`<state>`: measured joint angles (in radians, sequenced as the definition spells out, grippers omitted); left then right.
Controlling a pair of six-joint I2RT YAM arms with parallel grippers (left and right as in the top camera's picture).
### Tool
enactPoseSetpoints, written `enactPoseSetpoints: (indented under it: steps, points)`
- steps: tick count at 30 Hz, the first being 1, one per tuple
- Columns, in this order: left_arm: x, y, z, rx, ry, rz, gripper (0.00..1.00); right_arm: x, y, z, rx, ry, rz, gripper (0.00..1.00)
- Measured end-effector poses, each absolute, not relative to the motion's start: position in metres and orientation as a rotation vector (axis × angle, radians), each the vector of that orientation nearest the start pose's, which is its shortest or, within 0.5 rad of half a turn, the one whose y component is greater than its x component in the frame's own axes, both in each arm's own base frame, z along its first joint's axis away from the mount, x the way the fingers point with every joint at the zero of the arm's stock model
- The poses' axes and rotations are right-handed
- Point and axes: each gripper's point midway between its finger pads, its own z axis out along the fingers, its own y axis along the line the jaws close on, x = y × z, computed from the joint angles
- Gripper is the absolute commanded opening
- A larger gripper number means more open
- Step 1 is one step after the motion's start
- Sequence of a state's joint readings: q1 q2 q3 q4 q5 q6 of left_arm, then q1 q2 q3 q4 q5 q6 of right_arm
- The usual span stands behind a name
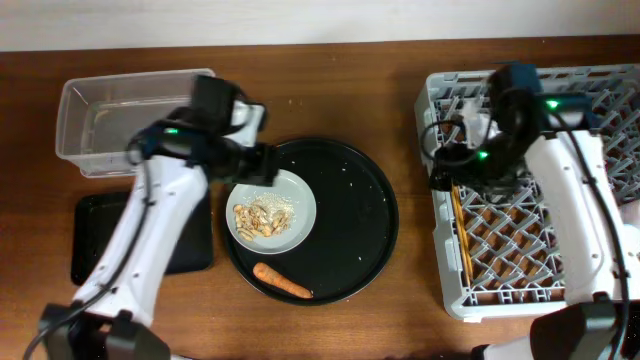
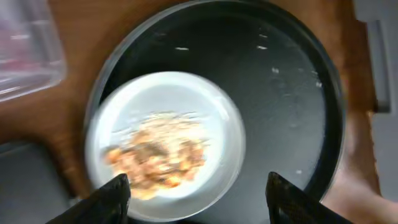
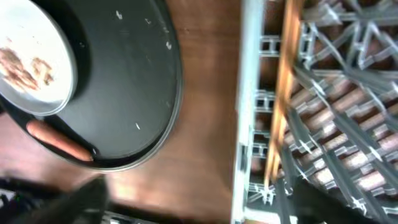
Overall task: Sort waste into correct bins and load items into the dishwasher rack
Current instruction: 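Grasp the white plate with the left gripper and tip scraps onto black tray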
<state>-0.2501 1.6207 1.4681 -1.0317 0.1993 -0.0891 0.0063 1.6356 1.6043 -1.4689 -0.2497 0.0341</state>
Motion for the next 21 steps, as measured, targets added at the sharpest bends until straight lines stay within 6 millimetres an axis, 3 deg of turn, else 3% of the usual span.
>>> enactPoseSetpoints:
  steps: [2, 3, 8, 12, 17, 19, 21]
  points:
    - [0.354, -0.178, 0.142, 0.352, 2.814, -0.394, 0.68, 0.296, 0.041, 0.189, 0.05, 3.07, 0.391, 0.98]
    - [0.354, -0.192, 0.127, 0.364, 2.838, -0.391, 0.68, 0.295, 0.041, 0.189, 0.05, 3.073, 0.392, 0.99]
    - [0.336, -0.233, 0.05, 0.457, 2.972, -0.219, 0.68, 0.29, 0.042, 0.189, 0.051, 3.097, 0.395, 0.98]
    - [0.315, -0.246, 0.013, 0.527, 3.056, -0.138, 0.57, 0.289, 0.045, 0.189, 0.036, 3.098, 0.395, 0.98]
    - [0.312, -0.228, 0.004, 0.545, 3.056, 0.092, 0.12, 0.289, 0.045, 0.189, 0.038, 3.1, 0.395, 0.98]
    - [0.313, -0.221, 0.004, 0.546, 3.048, 0.156, 0.01, 0.289, 0.045, 0.189, 0.037, 3.101, 0.395, 0.98]
    - [0.314, -0.22, 0.007, 0.544, 3.03, 0.208, 0.01, 0.288, 0.045, 0.189, 0.038, 3.105, 0.395, 0.98]
